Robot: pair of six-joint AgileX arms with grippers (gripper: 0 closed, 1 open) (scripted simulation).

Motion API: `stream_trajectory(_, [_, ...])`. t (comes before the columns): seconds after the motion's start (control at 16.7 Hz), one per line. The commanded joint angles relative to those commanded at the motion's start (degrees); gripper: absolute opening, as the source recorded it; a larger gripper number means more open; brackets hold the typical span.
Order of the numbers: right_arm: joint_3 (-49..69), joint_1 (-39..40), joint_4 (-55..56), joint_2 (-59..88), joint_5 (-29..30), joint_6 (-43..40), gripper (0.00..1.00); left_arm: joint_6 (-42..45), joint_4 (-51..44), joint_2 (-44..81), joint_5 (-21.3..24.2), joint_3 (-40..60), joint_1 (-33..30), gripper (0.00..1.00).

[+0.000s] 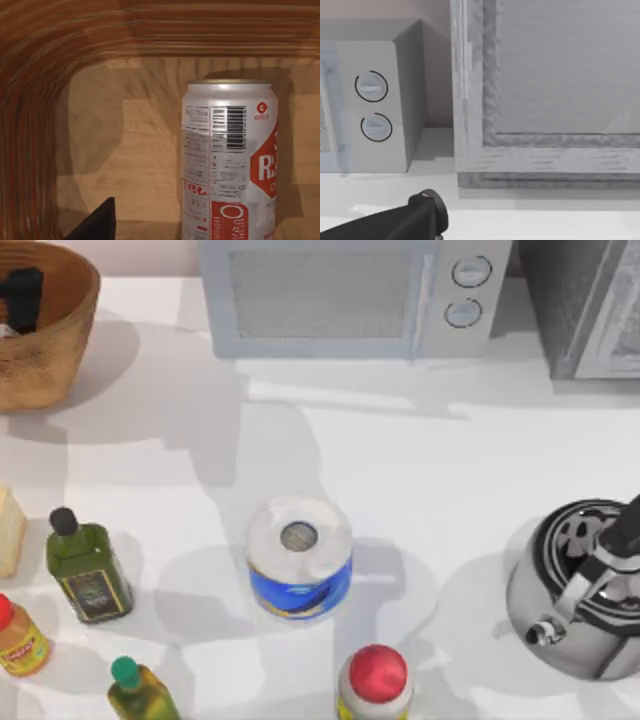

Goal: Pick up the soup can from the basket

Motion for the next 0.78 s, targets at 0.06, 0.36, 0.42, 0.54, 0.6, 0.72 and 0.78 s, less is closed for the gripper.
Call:
stream_trajectory(0.06, [0.0, 0.0, 0.0, 0.0, 0.0, 0.0, 1.00, 0.3, -0.7, 0.8, 0.0, 1.0, 0.2, 1.00])
stream_trajectory(0.36, [0.0, 0.0, 0.0, 0.0, 0.0, 0.0, 1.00, 0.7, -1.4, 1.7, 0.0, 2.1, 0.3, 1.00])
stream_trajectory(0.42, [0.0, 0.0, 0.0, 0.0, 0.0, 0.0, 1.00, 0.7, -1.4, 1.7, 0.0, 2.1, 0.3, 1.00])
stream_trajectory(0.54, [0.0, 0.0, 0.0, 0.0, 0.0, 0.0, 1.00, 0.6, -1.1, 1.7, 0.0, 1.9, 0.0, 1.00])
stream_trajectory(0.6, [0.0, 0.0, 0.0, 0.0, 0.0, 0.0, 1.00, 0.4, -0.3, 2.4, -0.1, 1.8, 0.0, 1.00])
stream_trajectory(0.72, [0.0, 0.0, 0.0, 0.0, 0.0, 0.0, 1.00, 0.3, 2.1, 4.6, -0.1, 1.5, -0.1, 1.00])
stream_trajectory(0.78, [0.0, 0.0, 0.0, 0.0, 0.0, 0.0, 1.00, 0.2, 3.6, 5.8, -0.1, 1.4, -0.2, 1.00])
